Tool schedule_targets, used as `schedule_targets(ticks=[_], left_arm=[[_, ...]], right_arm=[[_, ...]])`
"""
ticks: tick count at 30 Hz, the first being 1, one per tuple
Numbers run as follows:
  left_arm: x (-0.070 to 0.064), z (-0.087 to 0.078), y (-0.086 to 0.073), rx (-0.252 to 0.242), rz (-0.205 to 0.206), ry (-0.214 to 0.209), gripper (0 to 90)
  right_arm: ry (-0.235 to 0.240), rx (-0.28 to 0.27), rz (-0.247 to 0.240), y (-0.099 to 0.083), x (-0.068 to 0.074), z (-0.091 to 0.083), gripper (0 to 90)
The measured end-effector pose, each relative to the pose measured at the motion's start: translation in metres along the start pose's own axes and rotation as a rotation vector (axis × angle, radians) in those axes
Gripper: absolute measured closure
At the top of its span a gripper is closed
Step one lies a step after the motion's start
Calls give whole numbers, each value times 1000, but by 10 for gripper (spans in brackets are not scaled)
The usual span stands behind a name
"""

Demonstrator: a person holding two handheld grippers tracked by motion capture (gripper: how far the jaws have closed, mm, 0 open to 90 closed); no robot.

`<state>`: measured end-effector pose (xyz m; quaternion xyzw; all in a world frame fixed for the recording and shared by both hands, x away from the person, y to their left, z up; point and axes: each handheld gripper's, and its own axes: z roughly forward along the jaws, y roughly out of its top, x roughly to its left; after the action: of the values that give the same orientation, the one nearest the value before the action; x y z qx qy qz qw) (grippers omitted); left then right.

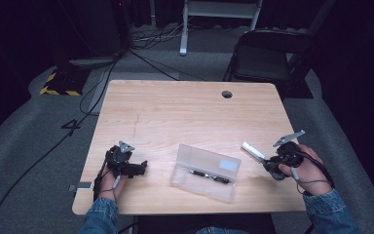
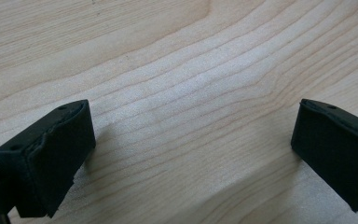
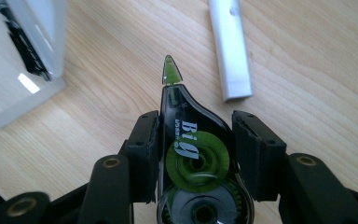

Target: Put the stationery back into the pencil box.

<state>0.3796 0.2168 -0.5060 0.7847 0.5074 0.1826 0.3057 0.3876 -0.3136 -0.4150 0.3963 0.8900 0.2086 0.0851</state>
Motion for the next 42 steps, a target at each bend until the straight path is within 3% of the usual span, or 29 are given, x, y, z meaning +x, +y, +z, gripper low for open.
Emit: schedule_targets(ticks=[11,20,29,42], left_arm=[[-1,0,-1,0,-7,4,0],[-3,-1,-2,-1,-14,5,0],[-6,-3,-3,0,-22,18,0],[-7,-3,-4,0,-30,27,0]], right_arm=[[37,-73,-63,16,20,-12,538],[99,-129,-105,35,41,-16,538],[142,-149,-158,50,60,-14,538],[209,-138,-257,68,92,2,538]])
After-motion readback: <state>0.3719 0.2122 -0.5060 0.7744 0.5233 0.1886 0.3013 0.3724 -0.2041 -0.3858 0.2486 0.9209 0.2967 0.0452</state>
